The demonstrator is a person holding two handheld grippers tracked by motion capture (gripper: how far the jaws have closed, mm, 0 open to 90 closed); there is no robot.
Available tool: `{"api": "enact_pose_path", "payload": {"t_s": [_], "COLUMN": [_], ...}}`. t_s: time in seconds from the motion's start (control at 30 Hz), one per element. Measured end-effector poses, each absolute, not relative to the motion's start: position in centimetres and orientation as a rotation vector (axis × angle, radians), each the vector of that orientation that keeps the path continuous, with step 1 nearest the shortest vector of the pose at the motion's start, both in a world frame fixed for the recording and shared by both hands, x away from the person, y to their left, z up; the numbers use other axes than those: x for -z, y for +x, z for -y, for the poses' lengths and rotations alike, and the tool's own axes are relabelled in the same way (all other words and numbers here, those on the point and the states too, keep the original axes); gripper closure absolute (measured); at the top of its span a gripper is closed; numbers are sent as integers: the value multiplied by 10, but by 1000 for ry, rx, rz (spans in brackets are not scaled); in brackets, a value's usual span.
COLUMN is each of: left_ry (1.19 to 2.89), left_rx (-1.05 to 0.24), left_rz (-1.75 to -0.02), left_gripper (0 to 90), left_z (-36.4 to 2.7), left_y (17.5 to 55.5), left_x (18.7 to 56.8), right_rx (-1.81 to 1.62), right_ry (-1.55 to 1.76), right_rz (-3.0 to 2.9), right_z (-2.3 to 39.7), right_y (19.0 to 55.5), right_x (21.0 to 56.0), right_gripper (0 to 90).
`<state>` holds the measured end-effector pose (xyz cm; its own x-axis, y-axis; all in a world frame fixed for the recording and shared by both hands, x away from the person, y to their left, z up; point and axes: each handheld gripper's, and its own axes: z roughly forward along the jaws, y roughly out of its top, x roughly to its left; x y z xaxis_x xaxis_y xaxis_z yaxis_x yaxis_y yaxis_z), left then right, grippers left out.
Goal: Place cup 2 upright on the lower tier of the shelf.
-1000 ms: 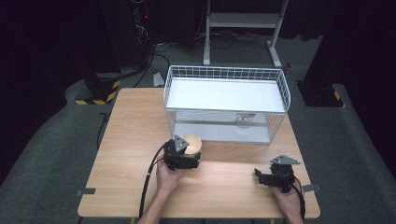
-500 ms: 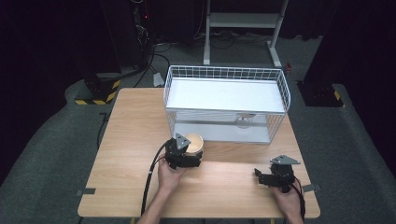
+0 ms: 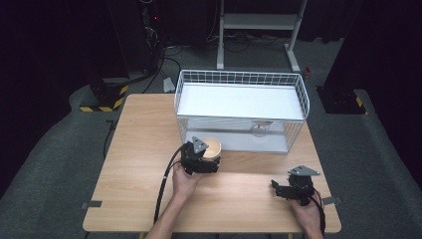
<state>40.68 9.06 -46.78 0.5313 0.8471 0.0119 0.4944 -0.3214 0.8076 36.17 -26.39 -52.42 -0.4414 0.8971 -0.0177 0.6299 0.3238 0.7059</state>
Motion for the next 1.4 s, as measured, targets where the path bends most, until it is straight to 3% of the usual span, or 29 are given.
{"api": "enact_pose_path", "payload": {"t_s": [1.4], "left_ry": [1991], "left_rx": [-611], "left_rz": [-1161], "left_gripper": [95], "left_z": [-73], "left_y": [457], "left_x": [471], "right_rx": [-891], "right_ry": [1356], "right_rz": [-2186], "right_z": [264], "right_y": [361], "right_x": [524], "right_gripper": [142]}}
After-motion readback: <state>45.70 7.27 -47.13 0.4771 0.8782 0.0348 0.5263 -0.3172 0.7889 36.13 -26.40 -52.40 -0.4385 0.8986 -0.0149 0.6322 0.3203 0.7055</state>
